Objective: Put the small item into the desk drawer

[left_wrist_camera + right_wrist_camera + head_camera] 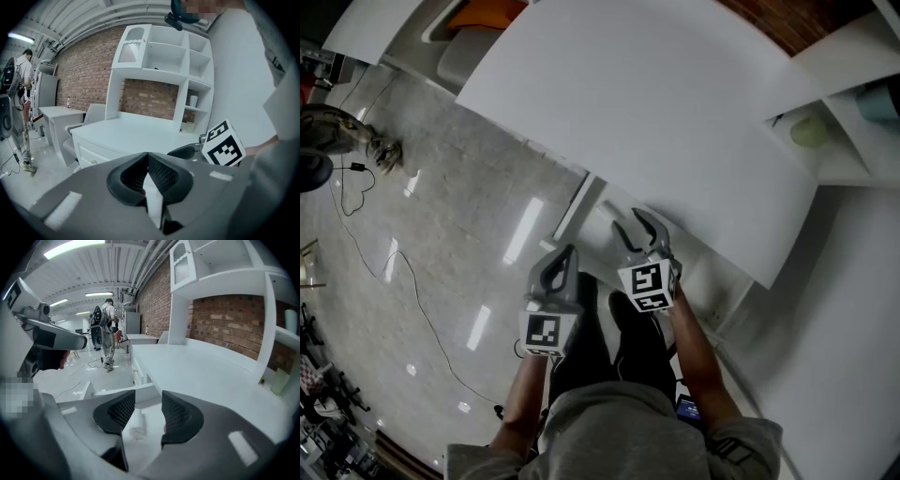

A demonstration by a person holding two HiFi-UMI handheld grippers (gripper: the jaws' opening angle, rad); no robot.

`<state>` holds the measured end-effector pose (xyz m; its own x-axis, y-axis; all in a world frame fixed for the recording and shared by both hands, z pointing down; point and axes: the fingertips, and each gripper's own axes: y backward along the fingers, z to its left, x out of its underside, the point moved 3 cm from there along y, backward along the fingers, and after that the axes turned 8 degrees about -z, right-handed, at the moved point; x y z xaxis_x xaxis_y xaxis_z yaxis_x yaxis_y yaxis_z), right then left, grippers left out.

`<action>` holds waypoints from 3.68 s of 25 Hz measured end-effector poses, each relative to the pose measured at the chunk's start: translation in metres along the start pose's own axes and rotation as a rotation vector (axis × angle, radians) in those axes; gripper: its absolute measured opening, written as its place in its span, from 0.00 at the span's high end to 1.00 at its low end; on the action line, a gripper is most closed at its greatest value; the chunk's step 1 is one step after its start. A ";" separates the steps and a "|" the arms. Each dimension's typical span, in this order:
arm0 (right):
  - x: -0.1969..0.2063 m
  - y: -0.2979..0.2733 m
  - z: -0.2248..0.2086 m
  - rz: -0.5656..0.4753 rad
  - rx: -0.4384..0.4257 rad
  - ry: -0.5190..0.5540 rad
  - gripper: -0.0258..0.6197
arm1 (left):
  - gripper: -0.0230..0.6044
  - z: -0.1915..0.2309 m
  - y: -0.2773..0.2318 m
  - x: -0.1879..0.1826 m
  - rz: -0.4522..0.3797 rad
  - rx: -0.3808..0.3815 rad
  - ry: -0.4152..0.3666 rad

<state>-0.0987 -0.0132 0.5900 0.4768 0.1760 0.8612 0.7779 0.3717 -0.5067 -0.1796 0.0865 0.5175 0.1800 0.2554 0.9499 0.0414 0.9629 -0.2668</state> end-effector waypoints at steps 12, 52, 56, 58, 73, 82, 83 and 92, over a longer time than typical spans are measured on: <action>-0.069 0.083 -0.020 -0.135 0.140 -0.008 0.71 | 0.94 -0.035 0.012 -0.074 -0.087 0.070 -0.086; -0.102 0.331 -0.045 -0.401 0.522 -0.059 0.93 | 0.94 -0.144 0.079 -0.158 -0.241 0.207 -0.191; -0.097 0.343 -0.043 -0.407 0.540 -0.065 0.95 | 0.94 -0.152 0.087 -0.152 -0.235 0.212 -0.189; -0.091 0.348 -0.041 -0.401 0.540 -0.068 0.95 | 0.94 -0.155 0.090 -0.150 -0.233 0.212 -0.192; -0.082 0.353 -0.036 -0.401 0.521 -0.078 0.96 | 0.94 -0.158 0.095 -0.150 -0.240 0.196 -0.202; -0.082 0.353 -0.038 -0.399 0.522 -0.070 0.96 | 0.94 -0.158 0.093 -0.151 -0.239 0.189 -0.203; -0.082 0.353 -0.039 -0.399 0.521 -0.068 0.96 | 0.94 -0.158 0.093 -0.151 -0.239 0.190 -0.202; -0.082 0.353 -0.042 -0.397 0.518 -0.069 0.96 | 0.94 -0.158 0.090 -0.150 -0.229 0.184 -0.208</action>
<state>0.1537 0.0655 0.3393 0.1538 -0.0131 0.9880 0.5833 0.8083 -0.0800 -0.0473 0.1215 0.3253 -0.0178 0.0251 0.9995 -0.1231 0.9920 -0.0271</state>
